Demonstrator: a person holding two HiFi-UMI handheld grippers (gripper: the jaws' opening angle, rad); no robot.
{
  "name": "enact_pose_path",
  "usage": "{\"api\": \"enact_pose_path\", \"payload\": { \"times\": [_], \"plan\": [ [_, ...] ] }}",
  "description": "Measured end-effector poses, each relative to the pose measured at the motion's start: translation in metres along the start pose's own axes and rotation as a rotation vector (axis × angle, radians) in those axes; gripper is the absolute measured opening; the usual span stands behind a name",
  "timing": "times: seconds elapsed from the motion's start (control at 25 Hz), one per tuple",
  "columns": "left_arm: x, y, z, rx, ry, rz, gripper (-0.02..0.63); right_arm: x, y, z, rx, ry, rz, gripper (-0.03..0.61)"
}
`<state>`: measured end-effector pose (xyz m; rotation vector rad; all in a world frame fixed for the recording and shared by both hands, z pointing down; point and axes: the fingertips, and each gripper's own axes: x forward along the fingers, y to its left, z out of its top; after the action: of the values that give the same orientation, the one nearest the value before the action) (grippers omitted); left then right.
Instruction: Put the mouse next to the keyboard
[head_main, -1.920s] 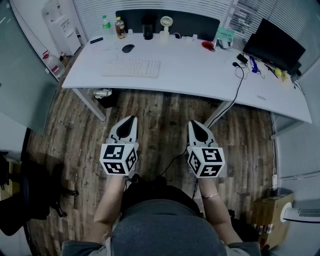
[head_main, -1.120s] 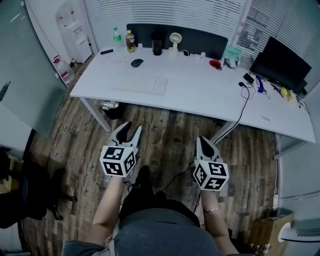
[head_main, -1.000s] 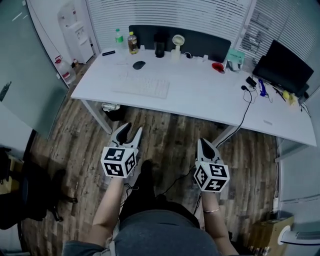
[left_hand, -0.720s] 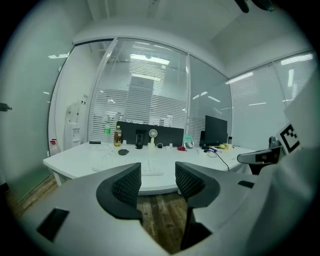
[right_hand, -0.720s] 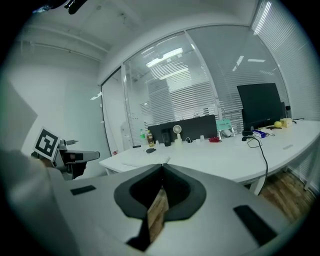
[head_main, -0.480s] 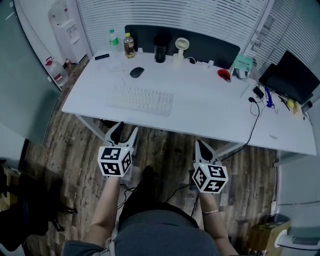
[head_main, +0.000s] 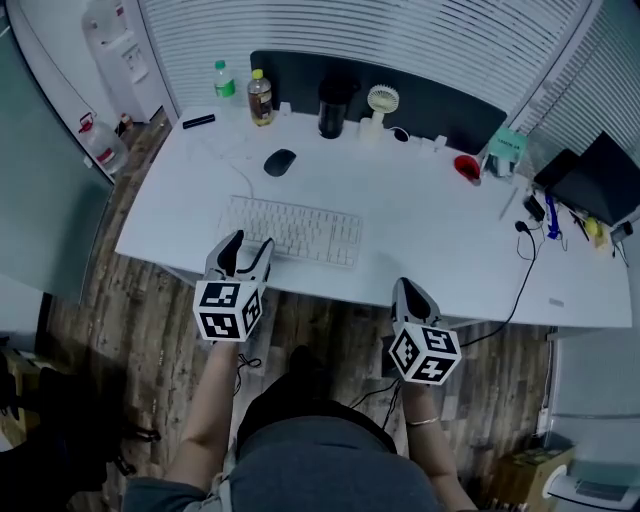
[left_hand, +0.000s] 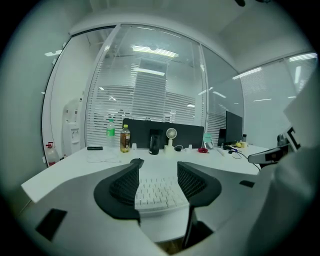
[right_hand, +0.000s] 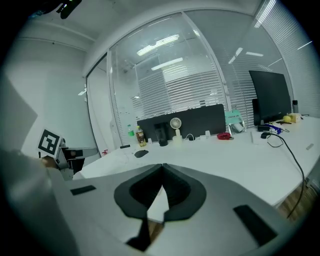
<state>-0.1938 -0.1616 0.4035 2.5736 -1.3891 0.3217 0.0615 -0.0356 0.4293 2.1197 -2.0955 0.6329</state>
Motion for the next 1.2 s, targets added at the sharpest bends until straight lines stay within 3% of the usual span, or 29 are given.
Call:
{"api": "enact_pose_path", "payload": {
  "times": [0.44,1.2],
  "plan": [
    [0.059,0.047,0.018,-0.002,0.021,-0.015,0.252,0.053,0.009,0.033,0.029,-0.028,-0.023,0.005],
    [0.133,0.063,0.017,0.044,0.108,-0.046,0.268,0.093,-0.004,0.042,0.04,-0.013,0.003,0.005]
  ]
}}
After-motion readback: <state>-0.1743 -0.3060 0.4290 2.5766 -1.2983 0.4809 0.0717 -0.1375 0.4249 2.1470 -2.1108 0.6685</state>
